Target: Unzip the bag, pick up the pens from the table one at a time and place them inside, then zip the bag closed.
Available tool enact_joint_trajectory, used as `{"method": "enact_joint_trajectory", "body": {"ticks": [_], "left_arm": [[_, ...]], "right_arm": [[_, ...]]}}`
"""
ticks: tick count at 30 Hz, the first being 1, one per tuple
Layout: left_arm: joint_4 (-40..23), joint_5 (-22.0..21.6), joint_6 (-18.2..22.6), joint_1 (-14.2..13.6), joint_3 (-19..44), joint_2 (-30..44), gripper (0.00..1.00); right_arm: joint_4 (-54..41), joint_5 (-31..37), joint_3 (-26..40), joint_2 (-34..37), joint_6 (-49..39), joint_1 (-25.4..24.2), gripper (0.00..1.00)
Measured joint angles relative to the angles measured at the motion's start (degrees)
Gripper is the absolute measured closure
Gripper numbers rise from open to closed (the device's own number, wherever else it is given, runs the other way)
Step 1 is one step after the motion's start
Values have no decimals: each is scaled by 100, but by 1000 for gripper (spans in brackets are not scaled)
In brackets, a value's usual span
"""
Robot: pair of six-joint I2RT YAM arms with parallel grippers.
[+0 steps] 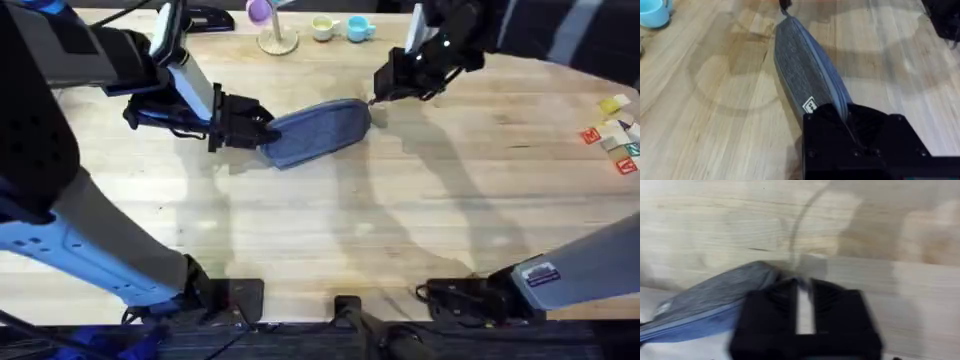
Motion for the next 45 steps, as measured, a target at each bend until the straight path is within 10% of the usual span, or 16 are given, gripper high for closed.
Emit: {"method": "enact_joint_trajectory", "body": {"ticks": [6, 12, 19, 35, 45], "left_arm": [[-20, -183, 2, 137, 0, 0, 957], [-22, -220, 7, 136, 0, 0, 949], [-64, -120, 17, 136, 0, 0, 24], [-201, -129, 17, 182, 65, -100, 4], [-1208, -419, -49, 907, 188, -1582, 4]], "right_arm": [[-349, 678, -7, -814, -573, -44, 29], [-596, 819, -7, -1605, -890, 369, 5], [-623, 885, -7, -1792, -963, 407, 5], [-623, 885, -7, -1790, -980, 407, 5], [-719, 888, -9, -2035, -999, 407, 5]]}}
